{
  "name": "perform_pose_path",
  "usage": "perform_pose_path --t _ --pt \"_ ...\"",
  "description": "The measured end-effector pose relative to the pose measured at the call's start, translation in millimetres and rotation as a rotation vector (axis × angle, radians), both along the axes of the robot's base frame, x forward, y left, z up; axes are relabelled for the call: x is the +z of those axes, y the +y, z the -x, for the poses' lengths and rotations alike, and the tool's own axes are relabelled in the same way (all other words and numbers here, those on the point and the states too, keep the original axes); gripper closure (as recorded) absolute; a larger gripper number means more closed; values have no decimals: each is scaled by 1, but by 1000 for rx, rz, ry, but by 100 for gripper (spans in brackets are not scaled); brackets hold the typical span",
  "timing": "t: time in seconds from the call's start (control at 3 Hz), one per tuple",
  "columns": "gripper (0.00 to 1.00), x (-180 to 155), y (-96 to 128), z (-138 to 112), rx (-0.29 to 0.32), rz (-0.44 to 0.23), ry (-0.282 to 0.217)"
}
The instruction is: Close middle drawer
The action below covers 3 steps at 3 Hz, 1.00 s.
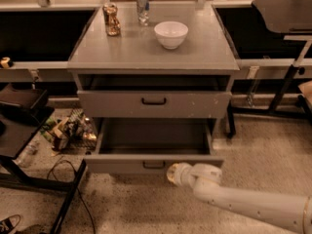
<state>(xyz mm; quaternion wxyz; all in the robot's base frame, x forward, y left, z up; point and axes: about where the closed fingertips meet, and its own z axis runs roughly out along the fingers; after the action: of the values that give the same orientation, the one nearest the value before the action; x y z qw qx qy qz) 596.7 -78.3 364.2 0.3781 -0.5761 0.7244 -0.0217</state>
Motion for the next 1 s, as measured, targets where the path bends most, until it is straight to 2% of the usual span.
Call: perform_pose_path --t 0.33,0.67,1.0 --pt "100 14 0 -27 23 15 -42" --pt "100 14 0 -27 23 15 -42" --pt "100 25 5 -56 31 20 -72"
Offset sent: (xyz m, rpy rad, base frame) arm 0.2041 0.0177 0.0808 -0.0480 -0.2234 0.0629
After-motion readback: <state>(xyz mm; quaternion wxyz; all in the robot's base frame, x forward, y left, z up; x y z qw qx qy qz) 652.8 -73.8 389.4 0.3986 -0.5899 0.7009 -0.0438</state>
